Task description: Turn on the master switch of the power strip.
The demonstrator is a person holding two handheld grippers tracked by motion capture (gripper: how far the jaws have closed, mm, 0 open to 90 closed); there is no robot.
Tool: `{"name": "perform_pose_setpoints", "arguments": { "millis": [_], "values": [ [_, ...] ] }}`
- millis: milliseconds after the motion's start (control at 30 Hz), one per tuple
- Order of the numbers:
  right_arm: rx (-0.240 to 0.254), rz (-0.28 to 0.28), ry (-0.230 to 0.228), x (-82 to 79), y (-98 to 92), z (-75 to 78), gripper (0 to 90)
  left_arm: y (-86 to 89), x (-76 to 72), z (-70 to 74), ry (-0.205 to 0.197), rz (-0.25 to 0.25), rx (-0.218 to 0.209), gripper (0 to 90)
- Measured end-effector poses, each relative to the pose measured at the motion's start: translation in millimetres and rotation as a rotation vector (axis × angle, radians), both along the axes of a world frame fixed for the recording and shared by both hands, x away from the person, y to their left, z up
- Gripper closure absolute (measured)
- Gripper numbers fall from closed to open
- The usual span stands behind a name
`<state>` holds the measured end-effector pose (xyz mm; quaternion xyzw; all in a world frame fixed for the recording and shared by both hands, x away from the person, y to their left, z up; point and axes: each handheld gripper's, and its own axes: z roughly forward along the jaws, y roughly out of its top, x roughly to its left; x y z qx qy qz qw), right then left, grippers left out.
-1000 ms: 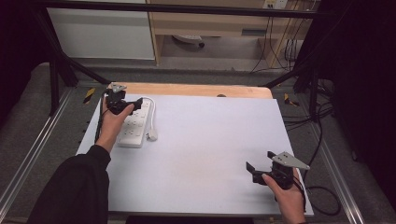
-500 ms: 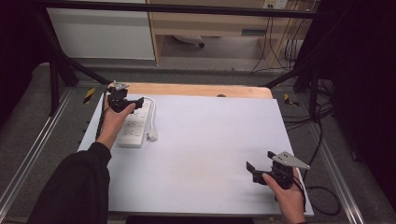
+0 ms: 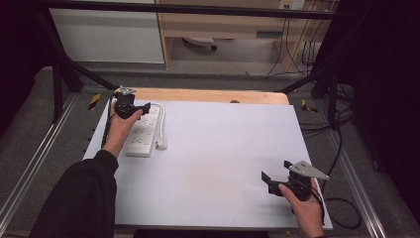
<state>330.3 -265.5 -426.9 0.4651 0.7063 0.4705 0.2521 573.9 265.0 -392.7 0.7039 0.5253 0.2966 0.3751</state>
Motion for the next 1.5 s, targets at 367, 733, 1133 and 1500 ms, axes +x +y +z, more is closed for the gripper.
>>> {"name": "perform_pose_setpoints", "arguments": {
  "millis": [367, 733, 1133, 1500],
  "values": [
    [0.003, -0.003, 0.002, -0.4, -0.8, 0.2, 4.5, -0.6, 3.2, -6.8, 0.035, -0.025, -0.02, 54.6],
    [0.003, -0.005, 0.008, 0.3, -1.5, -0.8, 4.8, -6.8, 10.2, -16.0, 0.015, -0.054, -0.055, 77.1],
    [0.0, -0.008, 0.008, -0.3, -1.9, -0.8, 4.6, -10.8, 14.4, -18.4, 0.02, -0.06, -0.085, 89.9],
    [-0.004, -0.007, 0.009, -0.6, -1.2, -0.6, 4.5, -16.9, 18.3, -19.4, 0.049, -0.084, -0.069, 90.0]
  ]
}}
